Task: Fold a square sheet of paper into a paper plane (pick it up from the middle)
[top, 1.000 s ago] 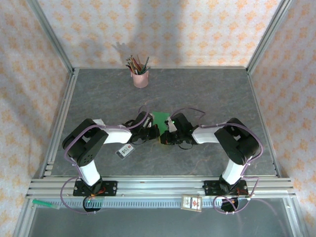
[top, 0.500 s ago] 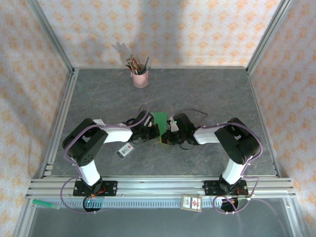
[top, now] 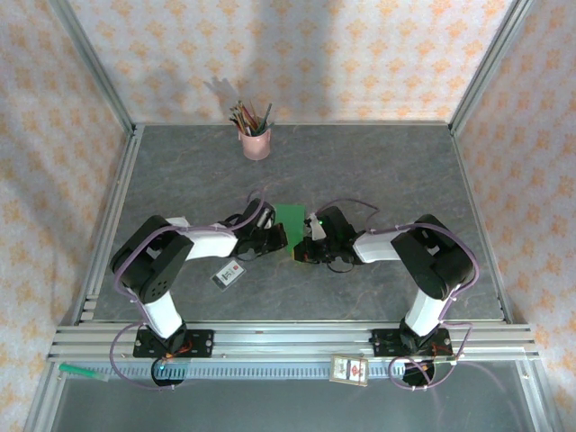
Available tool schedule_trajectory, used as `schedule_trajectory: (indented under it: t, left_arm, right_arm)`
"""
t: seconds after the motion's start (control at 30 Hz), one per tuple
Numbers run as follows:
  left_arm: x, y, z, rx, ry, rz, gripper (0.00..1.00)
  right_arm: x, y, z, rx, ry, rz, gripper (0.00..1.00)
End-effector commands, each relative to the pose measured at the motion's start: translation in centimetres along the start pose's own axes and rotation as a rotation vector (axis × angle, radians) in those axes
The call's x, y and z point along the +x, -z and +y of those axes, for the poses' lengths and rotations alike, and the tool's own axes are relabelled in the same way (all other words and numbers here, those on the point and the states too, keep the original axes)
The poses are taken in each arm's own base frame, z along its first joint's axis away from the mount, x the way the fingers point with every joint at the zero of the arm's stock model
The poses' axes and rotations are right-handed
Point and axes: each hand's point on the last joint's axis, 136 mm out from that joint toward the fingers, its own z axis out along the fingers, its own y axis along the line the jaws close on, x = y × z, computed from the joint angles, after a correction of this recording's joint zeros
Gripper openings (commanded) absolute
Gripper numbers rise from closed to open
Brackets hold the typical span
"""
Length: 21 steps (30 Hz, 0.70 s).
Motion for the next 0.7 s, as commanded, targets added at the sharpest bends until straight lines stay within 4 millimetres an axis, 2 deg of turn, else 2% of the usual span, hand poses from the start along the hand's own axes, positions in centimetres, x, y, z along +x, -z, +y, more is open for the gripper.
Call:
schedule_trajectory:
  t: [0.0,0.23,0.67]
  left_arm:
    - [-0.1,-0.4,1.8,-0.049,-0.007,0.005,0.00]
    - [-1.6,-0.5,3.4,-0.061,0.005,-0.013,0.01]
    - [-5.5,0.0,4.3,-0.055,0.037,-0.062,0.03]
  right_arm:
    - [5.9,0.4,-7.9,0.287,-0.165,0.147,0.00]
    - [5.9,0.8,-8.0,0.307,-0.160,0.143,0.00]
    - [6.2,1.1,-8.4,0.327,-0.156,0.148,0.00]
